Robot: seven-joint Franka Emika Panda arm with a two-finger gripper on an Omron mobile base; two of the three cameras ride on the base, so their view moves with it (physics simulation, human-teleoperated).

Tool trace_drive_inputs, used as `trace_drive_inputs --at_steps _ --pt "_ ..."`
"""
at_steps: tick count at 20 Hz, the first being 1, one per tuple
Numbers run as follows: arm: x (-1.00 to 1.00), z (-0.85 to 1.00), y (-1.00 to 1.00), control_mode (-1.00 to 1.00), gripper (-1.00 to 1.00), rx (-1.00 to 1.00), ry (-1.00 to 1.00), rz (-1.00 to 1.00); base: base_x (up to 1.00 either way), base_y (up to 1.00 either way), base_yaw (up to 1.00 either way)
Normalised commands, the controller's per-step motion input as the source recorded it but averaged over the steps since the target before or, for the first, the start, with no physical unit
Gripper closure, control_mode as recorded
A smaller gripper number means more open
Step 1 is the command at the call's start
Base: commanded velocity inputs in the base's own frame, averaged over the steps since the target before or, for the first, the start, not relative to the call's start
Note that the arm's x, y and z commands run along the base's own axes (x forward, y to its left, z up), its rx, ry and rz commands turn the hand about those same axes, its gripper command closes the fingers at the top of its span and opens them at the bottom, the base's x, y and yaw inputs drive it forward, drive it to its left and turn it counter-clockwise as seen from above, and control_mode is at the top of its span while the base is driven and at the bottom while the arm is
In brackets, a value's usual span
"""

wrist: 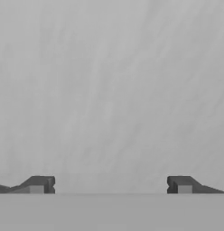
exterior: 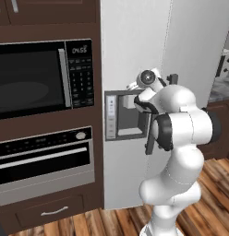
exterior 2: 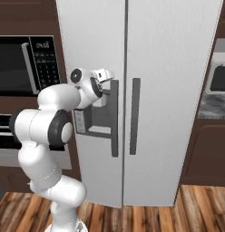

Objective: The ice cube tray has been filled with water. Take the tray and place it in the freezer to make ice. Close the freezer door after placing the tray.

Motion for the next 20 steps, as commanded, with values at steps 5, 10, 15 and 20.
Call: trace_drive_inputs --at_steps 5,10,15,20 --pt "0.67 0.03 -0.24 -1.0 -1.0 0.14 -0.23 0.34 0.0 0.0 0.0" --pt "0.74 0.17 -0.22 -1.0 -1.0 0.14 -0.18 0.32 0.0 0.0 0.0" --pt "0.67 0.24 -0.23 -1.0 -1.0 0.16 -0.1 0.32 0.0 0.0 0.0" --pt "0.44 0.28 -0.18 -1.0 -1.0 0.15 -0.05 0.31 0.0 0.0 0.0"
